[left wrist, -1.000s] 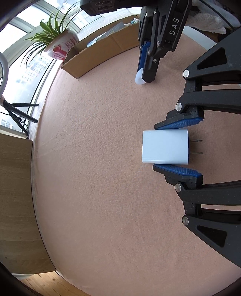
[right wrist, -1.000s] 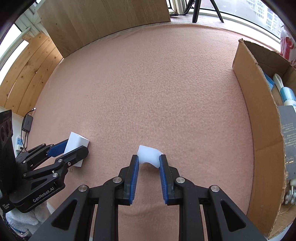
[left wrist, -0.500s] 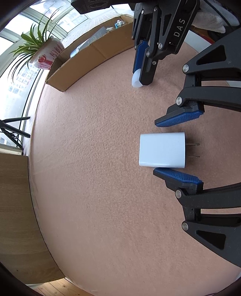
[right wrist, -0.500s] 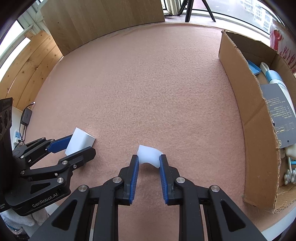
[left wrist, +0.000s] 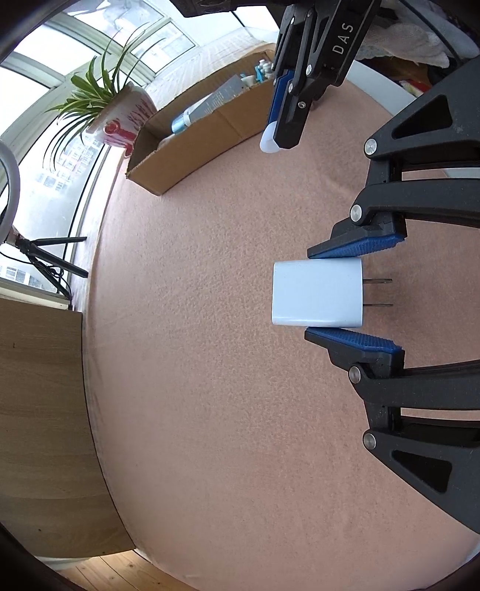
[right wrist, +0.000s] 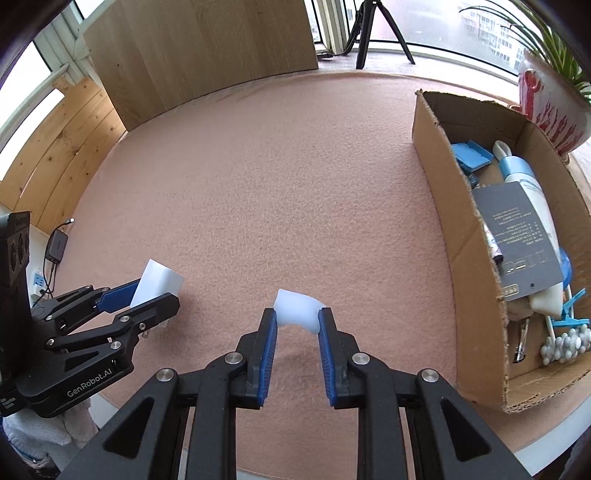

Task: Organize objects
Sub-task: 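Lift the charger and cap and carry both toward the box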

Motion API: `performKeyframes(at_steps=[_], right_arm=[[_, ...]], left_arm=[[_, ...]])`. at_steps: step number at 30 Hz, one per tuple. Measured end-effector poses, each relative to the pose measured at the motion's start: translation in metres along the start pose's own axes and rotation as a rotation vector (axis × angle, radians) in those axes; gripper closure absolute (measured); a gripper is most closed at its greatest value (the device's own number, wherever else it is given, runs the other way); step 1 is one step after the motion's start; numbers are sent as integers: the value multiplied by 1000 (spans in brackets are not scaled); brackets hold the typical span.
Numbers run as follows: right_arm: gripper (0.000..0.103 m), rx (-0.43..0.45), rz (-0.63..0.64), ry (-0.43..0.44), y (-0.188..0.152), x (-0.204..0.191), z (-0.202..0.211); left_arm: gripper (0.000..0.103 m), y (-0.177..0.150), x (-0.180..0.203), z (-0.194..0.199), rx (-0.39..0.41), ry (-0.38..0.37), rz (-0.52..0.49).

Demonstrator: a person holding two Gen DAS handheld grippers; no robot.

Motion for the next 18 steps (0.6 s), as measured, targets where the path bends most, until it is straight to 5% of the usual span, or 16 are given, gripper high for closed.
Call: performKeyframes(at_steps=[18], right_arm=[[83, 191, -185, -127, 30, 133, 103]], left_arm=[[64, 102, 142, -13, 101, -126, -152]])
Point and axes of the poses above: each gripper's, at about its wrist camera, not at the fingertips, and z roughly against the way its jaws point, x to its right, y to its top, the point moved 8 cm from there along -z, roughly the way its jaws point, and after that the axes turned 4 degrees about x, right-handed, at the moved point
